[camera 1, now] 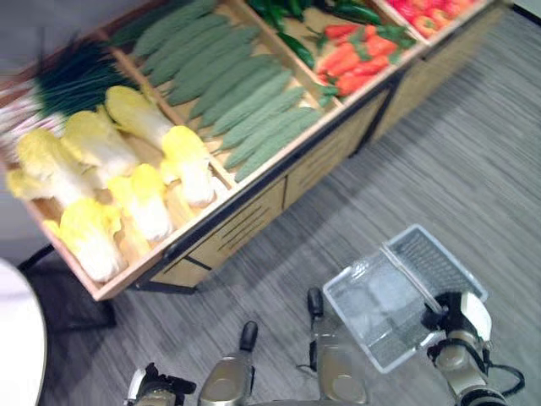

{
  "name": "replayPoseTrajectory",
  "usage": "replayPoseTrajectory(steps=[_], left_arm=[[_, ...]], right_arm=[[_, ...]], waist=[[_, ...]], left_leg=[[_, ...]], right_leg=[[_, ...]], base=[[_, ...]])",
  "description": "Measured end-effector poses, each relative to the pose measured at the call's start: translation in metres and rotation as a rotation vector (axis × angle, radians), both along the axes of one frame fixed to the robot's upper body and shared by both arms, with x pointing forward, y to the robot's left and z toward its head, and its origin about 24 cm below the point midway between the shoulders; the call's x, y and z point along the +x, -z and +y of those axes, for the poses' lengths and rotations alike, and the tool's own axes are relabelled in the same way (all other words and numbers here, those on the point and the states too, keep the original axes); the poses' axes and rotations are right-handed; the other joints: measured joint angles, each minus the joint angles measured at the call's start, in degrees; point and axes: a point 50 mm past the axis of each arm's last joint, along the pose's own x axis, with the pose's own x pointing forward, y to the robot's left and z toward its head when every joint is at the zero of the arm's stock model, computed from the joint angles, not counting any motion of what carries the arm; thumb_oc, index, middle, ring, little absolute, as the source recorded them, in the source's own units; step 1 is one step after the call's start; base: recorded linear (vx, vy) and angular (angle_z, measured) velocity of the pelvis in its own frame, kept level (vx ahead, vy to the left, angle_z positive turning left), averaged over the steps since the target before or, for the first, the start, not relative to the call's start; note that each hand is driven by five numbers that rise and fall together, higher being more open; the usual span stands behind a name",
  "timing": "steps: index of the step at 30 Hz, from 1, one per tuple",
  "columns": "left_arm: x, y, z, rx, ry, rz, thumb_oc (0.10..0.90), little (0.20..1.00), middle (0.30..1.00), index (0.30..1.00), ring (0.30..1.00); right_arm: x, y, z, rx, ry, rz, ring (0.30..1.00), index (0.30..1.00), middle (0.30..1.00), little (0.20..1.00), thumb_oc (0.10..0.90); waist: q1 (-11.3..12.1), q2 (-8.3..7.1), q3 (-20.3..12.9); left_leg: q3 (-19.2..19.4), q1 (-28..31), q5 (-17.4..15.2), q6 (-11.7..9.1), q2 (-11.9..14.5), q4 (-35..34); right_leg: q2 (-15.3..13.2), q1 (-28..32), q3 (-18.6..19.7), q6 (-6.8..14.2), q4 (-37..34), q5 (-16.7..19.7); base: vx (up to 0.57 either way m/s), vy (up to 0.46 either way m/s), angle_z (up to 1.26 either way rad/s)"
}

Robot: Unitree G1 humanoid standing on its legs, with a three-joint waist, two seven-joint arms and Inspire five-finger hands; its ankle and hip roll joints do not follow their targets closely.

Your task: Get the vegetables into the basket

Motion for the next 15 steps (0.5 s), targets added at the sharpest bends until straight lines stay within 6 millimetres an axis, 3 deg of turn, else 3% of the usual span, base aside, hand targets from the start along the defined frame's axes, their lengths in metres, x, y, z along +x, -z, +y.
replayPoseTrajectory(steps=[2,4,5,6,7,8,9,11,12,15], left_arm=[[-0.002,0.003,-0.009,-0.035,-0.032,0.001,0.900,1.000,1.000,1.000,1.000],[0.008,0.002,-0.013,-0.044,-0.024,-0.027,0.900,1.000,1.000,1.000,1.000],[0.021,-0.001,-0.015,-0.034,0.016,-0.054,0.900,1.000,1.000,1.000,1.000],[0.031,-0.004,-0.012,-0.016,0.059,-0.069,0.900,1.000,1.000,1.000,1.000],[0.031,-0.004,-0.011,-0.013,0.059,-0.063,0.900,1.000,1.000,1.000,1.000],[0.027,-0.004,-0.011,-0.008,0.055,-0.051,0.900,1.000,1.000,1.000,1.000],[0.022,-0.002,-0.011,-0.009,0.047,-0.044,0.900,1.000,1.000,1.000,1.000],[0.018,-0.001,-0.010,-0.011,0.032,-0.030,0.900,1.000,1.000,1.000,1.000],[0.015,0.000,-0.012,-0.017,0.012,-0.026,0.900,1.000,1.000,1.000,1.000],[0.016,-0.001,-0.011,-0.019,-0.008,-0.037,0.900,1.000,1.000,1.000,1.000]], right_arm=[[0.015,-0.006,-0.002,-0.006,-0.001,-0.023,0.300,0.300,0.300,0.300,0.400],[0.013,-0.006,-0.006,-0.015,0.013,-0.008,0.300,0.300,0.300,0.300,0.400],[-0.001,-0.001,-0.011,-0.023,0.035,0.030,0.300,0.300,0.300,0.300,0.400],[-0.019,0.004,-0.017,-0.025,0.069,0.068,0.300,0.300,0.300,0.300,0.400],[-0.024,0.005,-0.019,-0.018,0.093,0.065,0.300,0.300,0.300,0.300,0.400],[-0.026,0.007,-0.019,-0.005,0.114,0.058,0.300,0.300,0.300,0.300,0.400],[-0.025,0.008,-0.016,0.003,0.128,0.044,0.300,0.300,0.300,0.300,0.400],[-0.023,0.009,-0.013,0.018,0.134,0.037,0.300,0.300,0.300,0.300,0.400],[-0.025,0.011,-0.014,0.024,0.152,0.049,0.300,0.300,0.300,0.300,0.400],[-0.032,0.016,-0.013,0.033,0.172,0.075,0.300,0.300,0.300,0.300,0.400]], waist=[[1.42,0.66,-0.19],[2.74,-0.18,0.28],[1.63,-0.93,0.13],[0.54,-1.88,0.43],[0.04,-1.64,0.30],[-0.33,-1.18,0.02],[-0.60,-0.62,-0.30],[-0.73,-0.36,-0.45],[-1.05,-0.28,-0.50],[-1.55,0.58,-1.13]], left_leg=[[-1.31,-2.17,3.04,-2.40,3.77,0.45],[-1.29,-3.11,7.36,-4.80,4.86,0.66],[0.21,-6.81,14.18,-7.90,3.05,1.58],[12.67,-8.41,15.23,-7.33,3.30,2.17],[22.04,-8.73,12.21,-7.01,5.93,4.12],[27.59,-8.25,10.50,-6.89,8.56,5.07],[24.79,-6.92,9.25,-8.17,9.66,3.25],[20.64,-3.73,7.45,-7.96,8.74,-0.85],[19.49,-0.81,6.65,-7.98,7.69,-4.56],[18.04,0.63,6.47,-7.76,6.65,-6.50]], right_leg=[[3.29,0.21,-3.56,-1.61,-0.59,-1.02],[4.17,1.46,-6.47,-3.49,-0.75,-2.16],[2.14,2.49,-10.08,-4.98,-1.25,-2.87],[-0.20,2.64,-12.84,-7.65,-1.56,-2.80],[-0.45,2.82,-14.60,-8.60,-1.49,-3.21],[0.26,3.03,-15.81,-8.09,-1.96,-3.38],[1.37,2.82,-15.50,-6.05,-2.53,-2.86],[2.32,2.91,-14.26,-4.56,-3.86,-1.88],[2.82,2.99,-14.43,-4.34,-3.94,-1.70],[3.87,3.16,-16.12,-4.44,-3.40,-1.80]], base=[[0.10,-0.373,0.55],[0.03,-0.318,1.24],[-0.10,-0.146,2.09],[-0.08,-0.085,2.22],[-0.03,-0.015,1.39],[0.03,0.014,0.67],[0.03,0.039,0.27],[0.01,0.070,-0.03],[0.01,0.117,-0.02],[0.01,0.136,0.13]])
